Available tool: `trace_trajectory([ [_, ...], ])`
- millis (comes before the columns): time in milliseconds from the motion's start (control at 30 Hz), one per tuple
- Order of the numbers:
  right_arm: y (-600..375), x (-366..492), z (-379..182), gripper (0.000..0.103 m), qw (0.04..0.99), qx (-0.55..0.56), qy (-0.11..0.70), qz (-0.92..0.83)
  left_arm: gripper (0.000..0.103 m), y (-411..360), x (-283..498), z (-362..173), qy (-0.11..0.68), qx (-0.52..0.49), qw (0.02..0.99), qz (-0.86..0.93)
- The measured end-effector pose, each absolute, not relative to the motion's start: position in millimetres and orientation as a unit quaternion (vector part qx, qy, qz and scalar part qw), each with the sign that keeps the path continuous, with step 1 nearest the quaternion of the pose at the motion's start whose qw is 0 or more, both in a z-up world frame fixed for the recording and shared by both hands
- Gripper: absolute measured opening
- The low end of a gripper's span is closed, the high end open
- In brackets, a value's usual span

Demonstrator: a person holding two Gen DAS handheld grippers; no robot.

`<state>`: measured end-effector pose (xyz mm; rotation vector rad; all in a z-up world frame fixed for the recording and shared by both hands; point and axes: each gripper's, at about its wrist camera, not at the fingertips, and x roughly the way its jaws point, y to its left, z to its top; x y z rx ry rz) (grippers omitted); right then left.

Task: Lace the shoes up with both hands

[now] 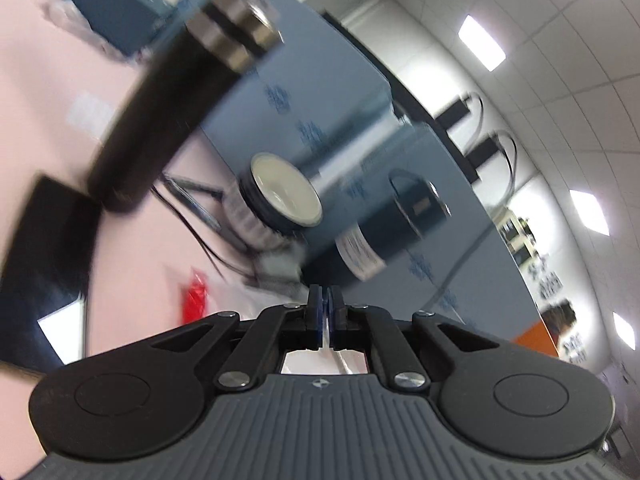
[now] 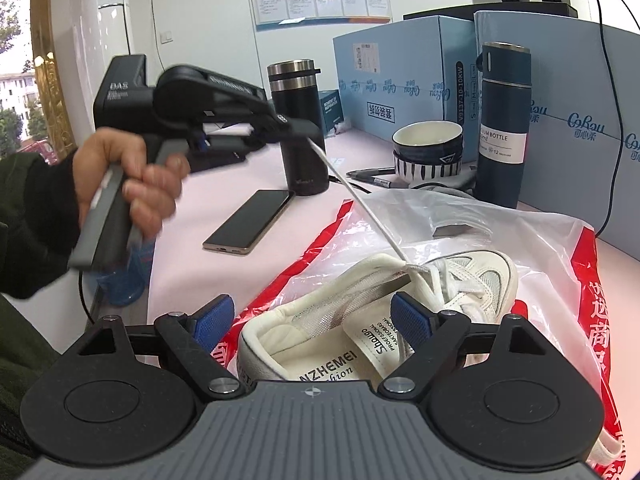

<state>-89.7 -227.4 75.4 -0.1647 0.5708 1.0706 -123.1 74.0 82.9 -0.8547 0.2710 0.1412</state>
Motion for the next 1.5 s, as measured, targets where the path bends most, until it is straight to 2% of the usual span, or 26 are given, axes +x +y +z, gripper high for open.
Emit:
trace_trajectory([
  [367,-227.5,-86.3,70.4,0.085,0.810,-0.065,0.296,0.503,0.002,145.4,-165.8,121.2,0.057,-0.380,0.908,0.167],
  [767,-222.7,-82.0,59.1,0.085,0.798,-0.064,0.340,0.493,0.002,177.3,-196.4,133.8,0.045,-0.356,0.907,0.220],
  [1033,-226.8,-84.4,65.0,0.085,0.801,-0.068,0.319,0.502,0.002,185.0,-207.7,135.1,0.052,-0.360,0.905,0.220],
  [1100,-236.7,-84.6,73.5,0.086,0.807,-0.055,0.302,0.504,0.006,181.0,-208.6,135.2,0.068,-0.354,0.911,0.198],
  [1167,-255.0,-81.8,82.8,0.086,0.816,-0.024,0.292,0.499,0.027,174.4,-212.1,135.2,0.079,-0.343,0.919,0.181],
  [1233,-274.9,-80.8,89.9,0.087,0.834,0.007,0.284,0.473,0.043,166.8,-214.9,134.7,0.089,-0.334,0.923,0.168],
  [1300,-295.0,-81.1,96.4,0.096,0.856,0.033,0.272,0.437,0.051,157.0,-215.1,132.7,0.102,-0.328,0.926,0.153],
  [1367,-319.9,-79.8,100.2,0.096,0.871,0.068,0.262,0.410,0.058,141.5,-209.0,128.3,0.125,-0.324,0.929,0.126],
  [1500,-357.0,-72.5,96.9,0.097,0.896,0.100,0.273,0.335,0.062,90.6,-183.4,116.4,0.197,-0.280,0.939,0.036],
])
